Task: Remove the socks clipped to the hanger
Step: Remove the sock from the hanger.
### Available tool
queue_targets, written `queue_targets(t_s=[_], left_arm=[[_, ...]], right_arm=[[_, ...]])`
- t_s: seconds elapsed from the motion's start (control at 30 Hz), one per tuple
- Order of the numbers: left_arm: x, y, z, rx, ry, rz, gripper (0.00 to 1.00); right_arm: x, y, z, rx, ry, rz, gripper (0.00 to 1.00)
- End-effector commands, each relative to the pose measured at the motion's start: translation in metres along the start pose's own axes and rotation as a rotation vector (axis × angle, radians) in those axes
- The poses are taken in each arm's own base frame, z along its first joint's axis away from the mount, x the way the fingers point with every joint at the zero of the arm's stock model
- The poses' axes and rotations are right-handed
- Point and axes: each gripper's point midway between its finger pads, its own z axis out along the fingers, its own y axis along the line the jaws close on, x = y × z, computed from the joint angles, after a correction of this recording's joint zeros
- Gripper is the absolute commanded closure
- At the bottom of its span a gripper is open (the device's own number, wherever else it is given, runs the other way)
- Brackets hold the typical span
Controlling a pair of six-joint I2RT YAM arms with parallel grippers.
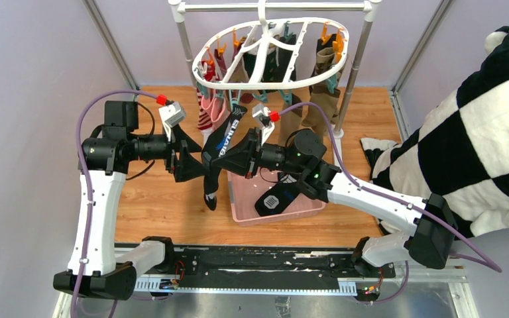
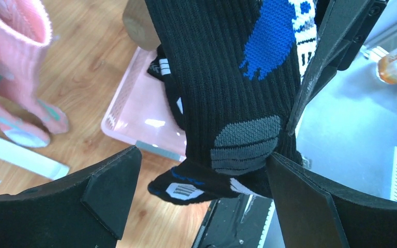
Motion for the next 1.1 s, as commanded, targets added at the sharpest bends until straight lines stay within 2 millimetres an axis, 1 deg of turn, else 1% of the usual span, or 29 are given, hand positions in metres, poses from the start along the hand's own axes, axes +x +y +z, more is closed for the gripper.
queue_targets(t_s=[0.0,0.1,0.23,0.33,0.4,0.47,0.63,0.7,0.77,0.8,0.83,0.9,0.93,1.0,1.03,1.07], left_arm=[[-0.007,-0.015,0.007,0.110,-0.020,-0.011,0.00],[-0.011,-0.025,0.010,0.176,-0.034,-0.011,0.01],[-0.012,-0.039,0.013,0.245,-0.034,0.002,0.04],[-0.011,-0.046,0.015,0.282,-0.037,0.010,0.06],[-0.011,-0.048,0.017,0.295,-0.034,0.015,0.09],[-0.012,-0.048,0.018,0.303,-0.031,0.009,0.17],[-0.015,-0.043,0.021,0.297,-0.018,-0.011,0.51],[-0.015,-0.040,0.021,0.285,-0.011,-0.018,0.60],[-0.015,-0.037,0.022,0.271,-0.004,-0.020,0.70],[-0.016,-0.036,0.022,0.263,-0.001,-0.018,0.77],[-0.016,-0.035,0.022,0.254,0.004,-0.021,0.81],[-0.016,-0.031,0.023,0.230,0.013,-0.023,0.91],[-0.016,-0.029,0.022,0.215,0.019,-0.025,0.94],[-0.012,-0.026,0.023,0.193,0.032,-0.029,0.95],[-0.011,-0.026,0.022,0.186,0.036,-0.024,0.96],[-0.009,-0.027,0.022,0.178,0.040,-0.018,0.96]], right_arm=[[-0.022,0.034,-0.004,-0.130,-0.020,0.018,1.00],[-0.021,0.034,-0.008,-0.121,-0.015,0.027,1.00],[-0.022,0.029,-0.013,-0.096,-0.021,0.058,1.00],[-0.024,0.025,-0.014,-0.087,-0.031,0.101,1.00],[-0.026,0.022,-0.014,-0.085,-0.034,0.135,1.00],[-0.026,0.021,-0.015,-0.081,-0.038,0.150,1.00],[-0.023,0.015,-0.018,-0.043,-0.032,0.161,0.95],[-0.021,0.013,-0.020,-0.026,-0.031,0.169,0.93],[-0.019,0.010,-0.023,-0.003,-0.028,0.181,0.87],[-0.018,0.009,-0.024,0.012,-0.030,0.188,0.79],[-0.018,0.004,-0.026,0.041,-0.033,0.190,0.71],[-0.021,-0.006,-0.036,0.134,-0.054,0.179,0.60],[-0.022,-0.015,-0.043,0.204,-0.063,0.174,0.55],[-0.027,-0.036,-0.061,0.381,-0.092,0.167,0.44],[-0.026,-0.045,-0.071,0.462,-0.091,0.166,0.40],[-0.033,-0.049,-0.078,0.514,-0.113,0.153,0.37]])
